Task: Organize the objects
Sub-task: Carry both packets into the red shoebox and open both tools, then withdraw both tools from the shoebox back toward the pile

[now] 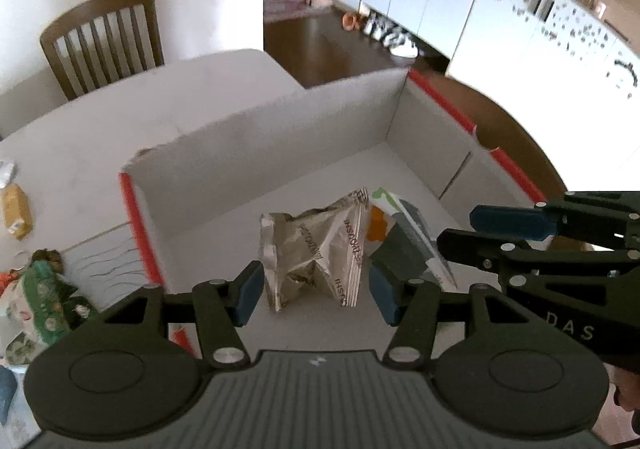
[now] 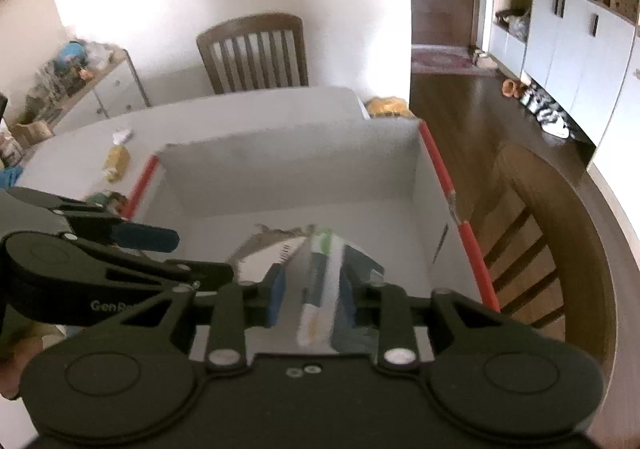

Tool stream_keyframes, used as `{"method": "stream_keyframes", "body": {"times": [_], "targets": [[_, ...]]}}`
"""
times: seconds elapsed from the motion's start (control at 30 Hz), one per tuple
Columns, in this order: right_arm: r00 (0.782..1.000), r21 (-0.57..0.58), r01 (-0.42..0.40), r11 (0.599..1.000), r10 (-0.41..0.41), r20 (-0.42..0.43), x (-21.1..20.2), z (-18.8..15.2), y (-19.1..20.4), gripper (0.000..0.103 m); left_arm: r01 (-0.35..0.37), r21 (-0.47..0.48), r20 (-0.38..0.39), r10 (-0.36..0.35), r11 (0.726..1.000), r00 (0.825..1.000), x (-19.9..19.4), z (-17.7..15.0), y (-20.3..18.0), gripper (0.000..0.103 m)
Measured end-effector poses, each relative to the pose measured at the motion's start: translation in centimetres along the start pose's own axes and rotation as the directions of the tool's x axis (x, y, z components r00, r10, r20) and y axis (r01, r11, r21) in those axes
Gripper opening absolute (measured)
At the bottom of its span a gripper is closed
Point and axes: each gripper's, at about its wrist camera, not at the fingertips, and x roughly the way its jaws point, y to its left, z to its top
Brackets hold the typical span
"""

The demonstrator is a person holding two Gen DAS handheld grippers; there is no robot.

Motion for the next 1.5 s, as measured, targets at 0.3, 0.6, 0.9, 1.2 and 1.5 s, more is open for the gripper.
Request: {"method": "stream_keyframes", "body": {"times": [0.3,0.6,0.9,1.2,1.5], "targets": [[0.997,-0.021,-0.019,1.000,0.020,0.077,-3.4,0.0,3.5,0.038,0.019,-0.052,0.133,-0.012,0.998,0.991,-5.9,-1.5,2.9,0.057],[0.995,-0.020,-0.032,0.999,0.033,0.098,-4.1,-0.5,8.9,0.055,0.011,-0.106,0.196,0.011,0.994,0.981,-10.4,-4.9,8.2,0.072],[0.992,-0.052,-0.042,0.998,0.048,0.117,-4.0,-1.1,15.1,0.071,-0.017,-0.165,0.204,0.051,0.986,0.978,-12.9,-8.2,14.7,0.077],[0.992,-0.057,-0.024,0.998,0.031,0.122,-3.1,-1.2,19.2,0.092,-0.019,-0.206,0.209,0.063,0.978,0.976,-13.3,-10.3,19.9,0.085],[0.997,-0.070,-0.008,0.998,0.014,0.082,-0.5,-0.8,22.1,0.094,0.013,-0.195,0.241,0.035,0.981,0.970,-12.2,-12.0,23.6,0.103]]}}
